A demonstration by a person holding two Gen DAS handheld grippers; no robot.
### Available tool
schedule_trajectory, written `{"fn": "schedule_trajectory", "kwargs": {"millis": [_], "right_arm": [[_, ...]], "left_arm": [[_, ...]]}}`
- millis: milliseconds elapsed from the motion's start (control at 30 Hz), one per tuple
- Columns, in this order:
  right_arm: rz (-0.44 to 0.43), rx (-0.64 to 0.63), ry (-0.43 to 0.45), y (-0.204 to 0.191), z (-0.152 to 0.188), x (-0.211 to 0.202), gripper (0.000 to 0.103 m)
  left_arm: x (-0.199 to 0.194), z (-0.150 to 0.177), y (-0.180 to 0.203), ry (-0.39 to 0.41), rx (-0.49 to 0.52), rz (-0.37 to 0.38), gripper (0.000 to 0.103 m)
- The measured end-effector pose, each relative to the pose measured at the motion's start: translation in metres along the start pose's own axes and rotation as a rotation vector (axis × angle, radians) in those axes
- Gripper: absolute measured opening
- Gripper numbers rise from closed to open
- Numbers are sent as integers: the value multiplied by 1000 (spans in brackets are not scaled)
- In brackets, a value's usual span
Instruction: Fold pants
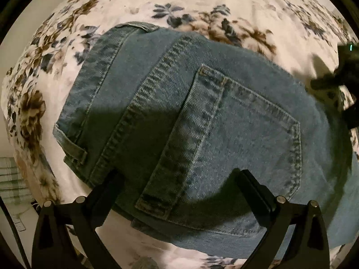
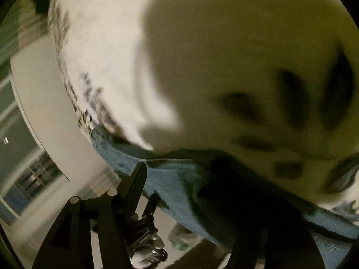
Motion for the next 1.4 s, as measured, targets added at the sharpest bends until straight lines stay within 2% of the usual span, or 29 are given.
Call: {"fn": "schedule_trajectory", "kwargs": {"millis": [67,100,167,333,367,433,500,600,667,700,767,800,833,933,1000,1067,1167,1233,1267,1333,1400], "right_arm": [[-65,-34,26,-15,6,-21,63],[-131,-29,44,-19,11,-33,63],[-191,-16,37,-19,23,-41,58],[-103,-68,-147,-14,59,-18,56],[-86,-72,-153,-13,59,-16,56],[-81,-54,-90,-10,45,-18,56],[-103,-7,10,-5,19,-20,58],[-19,5,-32,4,14,2,58],[2,-25,-17,-6,17,-6,58],[-25,-49,-1,-11,19,-20,56],[-145,-57,83,-18,25,-53,54],[-204,-64,161,-19,27,-74,50],[-216,-48,179,-15,31,-85,50],[-124,-40,119,1,38,-86,50],[-99,-41,94,3,34,-77,50],[-32,-71,99,2,19,-65,50],[-13,-58,97,1,3,-45,51],[27,-94,62,-2,7,-33,51],[11,-102,50,-6,10,-34,50],[-30,-112,27,-10,21,-44,42],[-60,-85,60,-6,22,-54,42]], "left_arm": [[3,1,-1,-3,1,9,103],[3,2,-1,-2,5,11,103],[4,3,-1,-1,11,9,103],[4,1,-1,-9,14,9,103],[5,1,-2,-10,17,7,103],[4,2,-4,-3,23,3,103],[2,1,-2,1,27,-3,103],[3,2,0,2,30,-9,103],[4,2,1,0,28,-3,103],[3,3,0,-2,26,3,103],[3,4,-2,-1,21,13,103],[2,3,-3,-4,11,14,103],[-1,2,-6,4,5,13,103],[-36,-12,2,106,-13,49,103],[-49,-24,17,127,-29,97,103],[-50,-35,35,133,-25,121,103],[-40,-52,63,115,-27,158,103],[-33,-60,78,109,-14,163,103],[-27,-62,85,110,4,156,103],[-18,-61,89,103,32,145,103],[-13,-55,90,101,49,129,103]]}}
Point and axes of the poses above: each gripper's, at about its wrist camera, not at the fingertips, and x roughly the way its jaws point, y to its right, z to its underside, the point moved 8 cm from there along x, roughly the way its jaws point, and after that the axes turned 10 degrees about -x, right-handed, at the moved point
